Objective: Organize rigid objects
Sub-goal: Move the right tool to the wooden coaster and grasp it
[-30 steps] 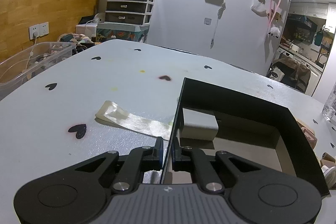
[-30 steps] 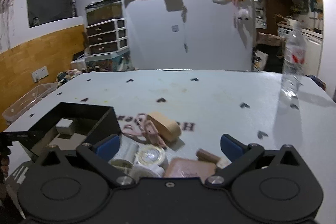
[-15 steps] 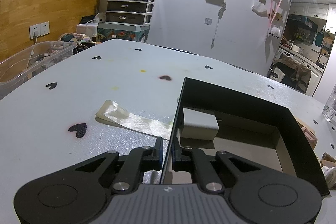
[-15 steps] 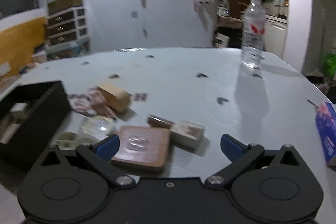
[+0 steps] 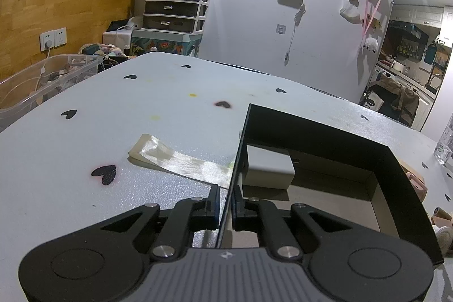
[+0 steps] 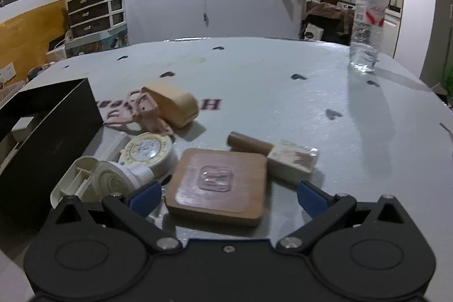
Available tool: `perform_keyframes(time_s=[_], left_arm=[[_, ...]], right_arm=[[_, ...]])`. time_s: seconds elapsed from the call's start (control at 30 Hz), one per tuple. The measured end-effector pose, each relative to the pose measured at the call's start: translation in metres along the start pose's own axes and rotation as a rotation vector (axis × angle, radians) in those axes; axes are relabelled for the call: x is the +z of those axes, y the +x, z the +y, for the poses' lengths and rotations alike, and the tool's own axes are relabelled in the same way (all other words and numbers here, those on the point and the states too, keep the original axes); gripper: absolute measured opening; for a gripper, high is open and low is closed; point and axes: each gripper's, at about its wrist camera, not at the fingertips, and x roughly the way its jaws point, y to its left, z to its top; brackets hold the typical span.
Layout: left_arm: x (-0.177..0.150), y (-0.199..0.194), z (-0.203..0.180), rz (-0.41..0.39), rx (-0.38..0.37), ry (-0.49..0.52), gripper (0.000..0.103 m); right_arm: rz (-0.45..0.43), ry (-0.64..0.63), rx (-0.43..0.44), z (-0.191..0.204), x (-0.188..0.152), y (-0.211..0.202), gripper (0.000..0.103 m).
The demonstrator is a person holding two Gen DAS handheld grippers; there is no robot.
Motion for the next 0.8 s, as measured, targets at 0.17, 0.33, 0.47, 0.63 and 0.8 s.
perform_keyframes(time_s=[0.17, 0.33, 0.47, 0.63, 0.8], left_arm=[[-0.001, 0.000, 0.000, 0.002, -0.002, -0.001, 0.008], [-0.001, 0.001, 0.000, 0.001, -0.001, 0.000, 0.007], [-0.003, 0.001, 0.001, -0.002, -0.001, -0.005, 0.007], [-0.003, 0.001, 0.002, -0.002, -0.001, -0.006, 0.008], [-0.002, 0.001, 0.002, -0.002, -0.002, -0.008, 0.008]], right_arm=[[0.012, 0.016, -0.030, 0.001, 0.000, 0.010, 0.103], [0.006, 0.012, -0.046, 0.004, 0.004, 0.017, 0.103], [0.003, 0.048, -0.059, 0.004, 0.008, 0.020, 0.103], [-0.008, 0.065, -0.087, 0.006, 0.009, 0.023, 0.098], [-0.029, 0.051, -0.077, 0.005, 0.007, 0.016, 0.077]])
